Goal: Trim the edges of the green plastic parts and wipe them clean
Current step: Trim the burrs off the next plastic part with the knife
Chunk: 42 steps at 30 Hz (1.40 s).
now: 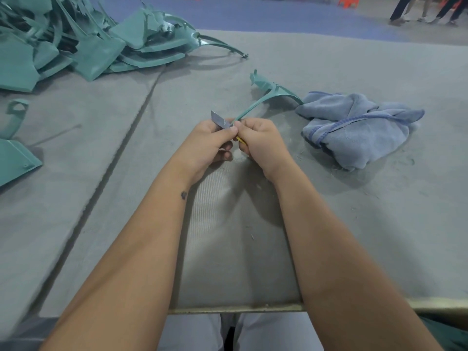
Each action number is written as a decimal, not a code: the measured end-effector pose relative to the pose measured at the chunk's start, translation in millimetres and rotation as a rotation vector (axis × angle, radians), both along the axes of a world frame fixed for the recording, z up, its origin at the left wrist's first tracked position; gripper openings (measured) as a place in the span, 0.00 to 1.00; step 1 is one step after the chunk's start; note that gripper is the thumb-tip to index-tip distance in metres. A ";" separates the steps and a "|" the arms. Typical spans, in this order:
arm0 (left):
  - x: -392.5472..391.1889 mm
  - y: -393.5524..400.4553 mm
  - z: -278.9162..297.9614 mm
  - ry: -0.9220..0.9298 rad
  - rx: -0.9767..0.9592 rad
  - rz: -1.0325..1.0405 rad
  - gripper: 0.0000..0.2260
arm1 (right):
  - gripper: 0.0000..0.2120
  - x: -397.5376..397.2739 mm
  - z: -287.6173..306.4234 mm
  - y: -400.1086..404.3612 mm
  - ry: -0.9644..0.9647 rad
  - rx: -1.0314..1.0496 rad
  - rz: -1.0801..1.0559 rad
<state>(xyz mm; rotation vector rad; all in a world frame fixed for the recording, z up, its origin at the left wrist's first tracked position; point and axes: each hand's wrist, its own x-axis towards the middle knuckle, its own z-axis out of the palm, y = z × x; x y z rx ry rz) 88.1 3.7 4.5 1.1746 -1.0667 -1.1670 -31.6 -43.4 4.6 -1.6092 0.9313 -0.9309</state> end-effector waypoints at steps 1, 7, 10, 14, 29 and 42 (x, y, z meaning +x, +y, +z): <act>-0.4 0.4 -0.2 -0.017 -0.007 -0.006 0.09 | 0.17 0.5 0.0 0.5 0.014 -0.020 -0.009; -2.6 0.1 -0.5 -0.121 -0.021 0.044 0.08 | 0.19 5.2 -1.9 1.5 0.067 -0.097 -0.097; -3.2 -0.4 -1.8 -0.140 -0.024 0.092 0.07 | 0.19 4.8 -3.8 1.8 0.084 -0.131 -0.118; -5.0 -3.0 -5.5 -0.155 -0.002 0.188 0.07 | 0.16 6.1 -5.6 0.4 0.050 -0.136 -0.171; -4.3 -1.6 -5.3 -0.121 -0.068 0.131 0.04 | 0.21 2.2 -7.7 -5.9 -0.098 -0.020 -0.069; -12.0 -9.8 -9.1 -0.298 0.025 0.489 0.20 | 0.21 4.8 -7.1 -12.8 -0.172 0.055 -0.303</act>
